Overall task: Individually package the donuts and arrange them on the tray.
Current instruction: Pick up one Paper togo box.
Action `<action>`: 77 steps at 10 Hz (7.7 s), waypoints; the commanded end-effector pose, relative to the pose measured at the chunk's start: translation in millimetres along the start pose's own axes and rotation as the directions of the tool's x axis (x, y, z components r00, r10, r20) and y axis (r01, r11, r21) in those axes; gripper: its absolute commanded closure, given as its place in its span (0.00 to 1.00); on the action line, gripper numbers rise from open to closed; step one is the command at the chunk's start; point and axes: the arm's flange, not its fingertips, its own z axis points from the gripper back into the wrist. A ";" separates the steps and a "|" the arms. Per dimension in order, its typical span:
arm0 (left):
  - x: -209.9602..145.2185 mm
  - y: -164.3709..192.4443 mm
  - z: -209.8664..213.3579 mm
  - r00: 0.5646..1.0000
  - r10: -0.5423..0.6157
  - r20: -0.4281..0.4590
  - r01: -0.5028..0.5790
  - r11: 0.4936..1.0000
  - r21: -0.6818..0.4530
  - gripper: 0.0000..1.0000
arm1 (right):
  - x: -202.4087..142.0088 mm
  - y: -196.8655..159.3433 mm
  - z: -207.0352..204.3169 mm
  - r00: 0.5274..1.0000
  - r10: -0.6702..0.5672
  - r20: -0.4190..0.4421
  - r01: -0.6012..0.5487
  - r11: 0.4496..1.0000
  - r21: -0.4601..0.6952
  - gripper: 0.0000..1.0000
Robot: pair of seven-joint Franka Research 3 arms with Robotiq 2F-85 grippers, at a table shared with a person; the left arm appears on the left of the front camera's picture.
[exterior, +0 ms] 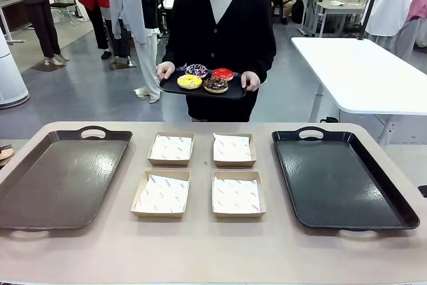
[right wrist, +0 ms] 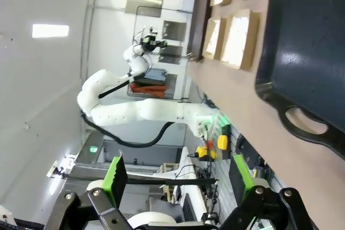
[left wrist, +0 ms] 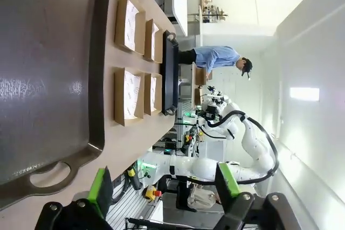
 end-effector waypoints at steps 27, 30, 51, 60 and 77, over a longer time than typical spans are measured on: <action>-1.2 -0.9 -2.1 1.000 0.003 -0.013 -0.003 1.000 -0.014 0.00 | -0.9 -0.6 -3.8 1.000 -0.009 -0.020 0.010 0.999 0.036 0.00; -1.2 -0.9 -2.1 1.000 0.003 -0.013 -0.003 1.000 -0.014 0.00 | 14.3 9.7 -6.5 0.999 0.007 -0.043 -0.006 1.000 0.021 0.00; -1.2 -0.9 -2.1 1.000 0.003 -0.013 -0.003 1.000 -0.014 0.00 | 247.9 22.5 -395.9 0.973 0.102 -0.205 -0.228 0.347 -0.910 0.00; -1.2 -0.9 -2.1 1.000 0.003 -0.013 -0.003 1.000 -0.014 0.00 | 243.4 19.6 -390.9 0.969 0.099 -0.227 -0.247 0.372 -0.895 0.00; -1.2 -0.9 -2.1 1.000 0.003 -0.013 -0.003 1.000 -0.014 0.00 | 283.8 -22.7 -458.3 0.999 0.022 -0.038 -0.041 0.196 -0.980 0.00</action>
